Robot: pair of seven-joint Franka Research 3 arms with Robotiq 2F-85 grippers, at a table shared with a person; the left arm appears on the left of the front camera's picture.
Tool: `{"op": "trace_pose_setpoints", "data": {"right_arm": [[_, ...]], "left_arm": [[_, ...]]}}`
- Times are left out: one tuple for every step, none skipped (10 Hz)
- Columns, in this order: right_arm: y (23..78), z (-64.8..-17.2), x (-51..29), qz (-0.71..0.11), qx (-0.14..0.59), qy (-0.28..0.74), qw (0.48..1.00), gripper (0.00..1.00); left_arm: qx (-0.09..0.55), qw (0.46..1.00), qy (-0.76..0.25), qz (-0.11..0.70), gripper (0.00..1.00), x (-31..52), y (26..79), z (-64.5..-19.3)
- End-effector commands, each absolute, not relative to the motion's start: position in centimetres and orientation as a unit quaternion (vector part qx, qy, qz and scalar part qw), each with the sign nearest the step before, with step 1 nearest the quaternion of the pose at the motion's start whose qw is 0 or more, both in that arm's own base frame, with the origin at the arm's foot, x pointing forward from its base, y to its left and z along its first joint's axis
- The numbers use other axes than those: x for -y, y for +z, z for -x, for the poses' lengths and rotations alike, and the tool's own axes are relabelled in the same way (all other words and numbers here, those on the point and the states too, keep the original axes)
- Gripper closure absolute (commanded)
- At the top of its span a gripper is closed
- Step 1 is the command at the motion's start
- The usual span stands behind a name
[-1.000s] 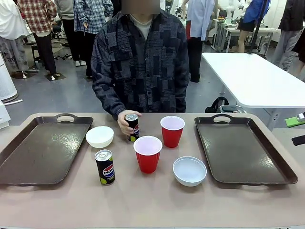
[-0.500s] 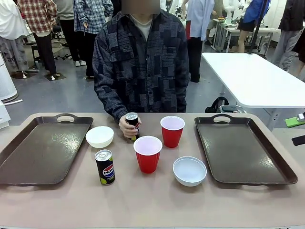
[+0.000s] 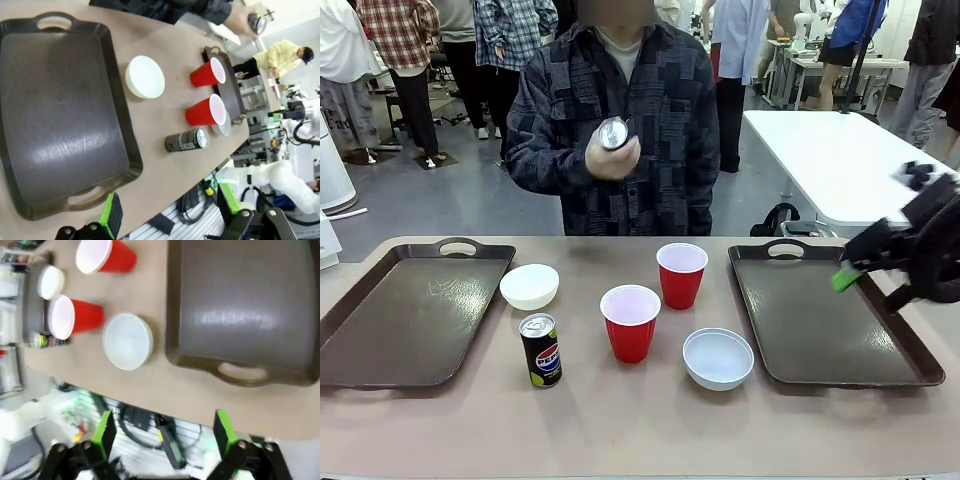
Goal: Prepare tableware on both trays.
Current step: Pick up a Picnic Bowl from the table and place it on a Handle tray.
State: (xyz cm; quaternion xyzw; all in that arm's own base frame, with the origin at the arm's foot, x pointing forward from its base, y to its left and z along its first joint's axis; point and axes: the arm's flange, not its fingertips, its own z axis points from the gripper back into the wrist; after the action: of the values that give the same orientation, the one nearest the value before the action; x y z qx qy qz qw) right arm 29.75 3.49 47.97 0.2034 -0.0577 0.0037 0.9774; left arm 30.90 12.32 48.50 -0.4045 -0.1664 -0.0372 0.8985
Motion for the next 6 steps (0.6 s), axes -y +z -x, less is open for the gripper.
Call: {"op": "trace_pose_setpoints", "data": {"right_arm": [[45.6,-30.3,-8.8,-0.127,0.019,-0.008,0.992,0.0],[44.6,-30.4,-10.6,-0.116,0.001,-0.011,0.993,0.0],[43.2,-31.2,-13.2,-0.091,-0.016,-0.016,0.996,0.0],[41.9,-31.8,-15.1,-0.071,-0.021,-0.019,0.997,0.0],[40.8,-32.3,-16.6,-0.059,-0.025,-0.019,0.998,0.0],[40.4,-32.7,-17.3,-0.064,-0.017,-0.011,0.998,0.0]], "left_arm": [[0.168,0.897,-0.037,0.408,0.0,-12.4,48.5,-30.9],[0.168,0.897,-0.037,0.408,0.0,-12.4,48.5,-30.9],[0.168,0.897,-0.037,0.408,0.0,-12.4,48.5,-30.9],[0.168,0.897,-0.037,0.408,0.0,-12.4,48.5,-30.9],[0.168,0.897,-0.037,0.408,0.0,-12.4,48.5,-30.9],[0.168,0.897,-0.037,0.408,0.0,-12.4,48.5,-30.9]]}}
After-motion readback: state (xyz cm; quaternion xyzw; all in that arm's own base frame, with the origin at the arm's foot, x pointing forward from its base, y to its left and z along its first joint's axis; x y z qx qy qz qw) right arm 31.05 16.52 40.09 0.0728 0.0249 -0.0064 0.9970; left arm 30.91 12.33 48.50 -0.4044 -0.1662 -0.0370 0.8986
